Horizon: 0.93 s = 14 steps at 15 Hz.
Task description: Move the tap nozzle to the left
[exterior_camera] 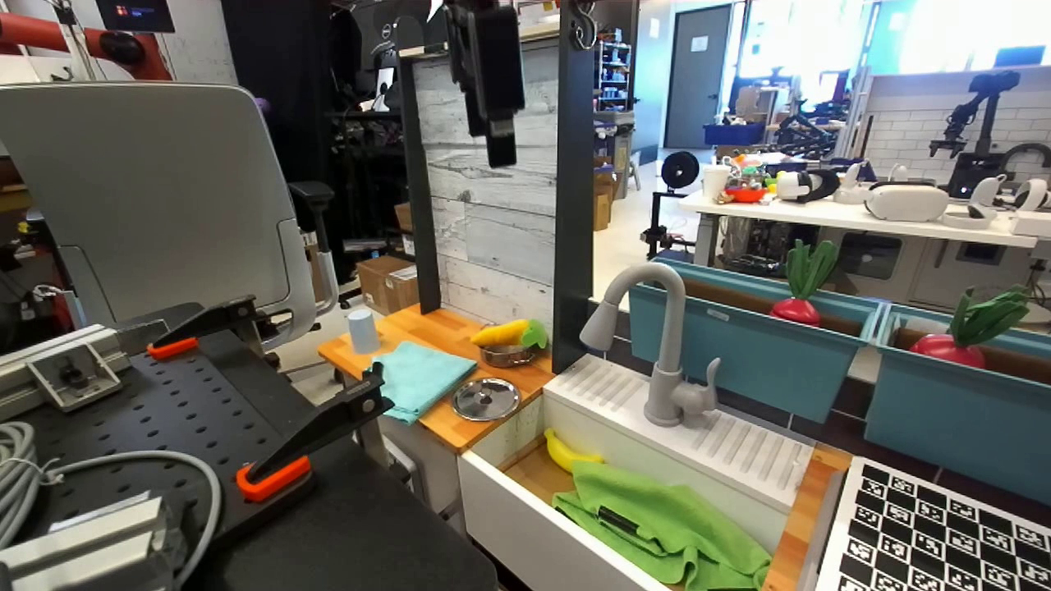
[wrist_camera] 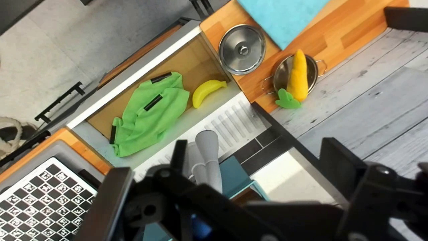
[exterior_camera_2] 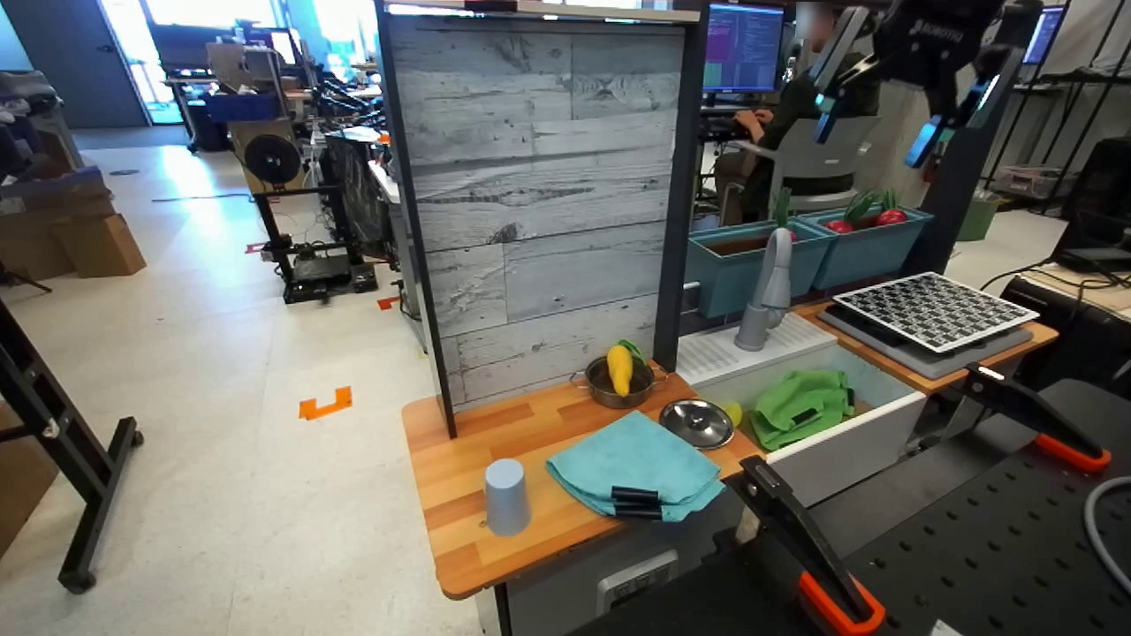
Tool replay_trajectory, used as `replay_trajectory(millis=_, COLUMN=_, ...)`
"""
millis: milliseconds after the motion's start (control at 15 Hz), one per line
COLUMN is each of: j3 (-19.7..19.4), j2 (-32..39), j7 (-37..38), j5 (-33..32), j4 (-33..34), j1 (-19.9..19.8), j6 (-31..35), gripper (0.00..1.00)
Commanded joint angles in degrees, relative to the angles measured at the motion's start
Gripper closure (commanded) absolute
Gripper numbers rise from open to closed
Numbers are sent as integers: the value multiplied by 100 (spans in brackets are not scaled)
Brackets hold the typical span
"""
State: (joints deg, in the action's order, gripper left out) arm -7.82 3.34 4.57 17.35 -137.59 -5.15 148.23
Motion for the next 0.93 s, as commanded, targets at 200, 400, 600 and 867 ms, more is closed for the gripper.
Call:
replay_trajectory(millis=200, j3=211, j2=2160, j7=-93, j5=431, j4=1598, j1=-352, j6=628, gripper=0)
replay_trajectory(millis=400, j3=224, j2=2866, j7=22, j5=263, j4=2254, j1=-501, j6=478, gripper=0)
replay_trajectory(millis=600, j3=168, j2=3404, j7=156, j5=137, j4=2758, j1=-574, j6=415, gripper=0)
replay_trajectory(millis=867, j3=195, j2=3773, j7=149, j5=82, j4=3147, j1=-661, j6=320, gripper=26)
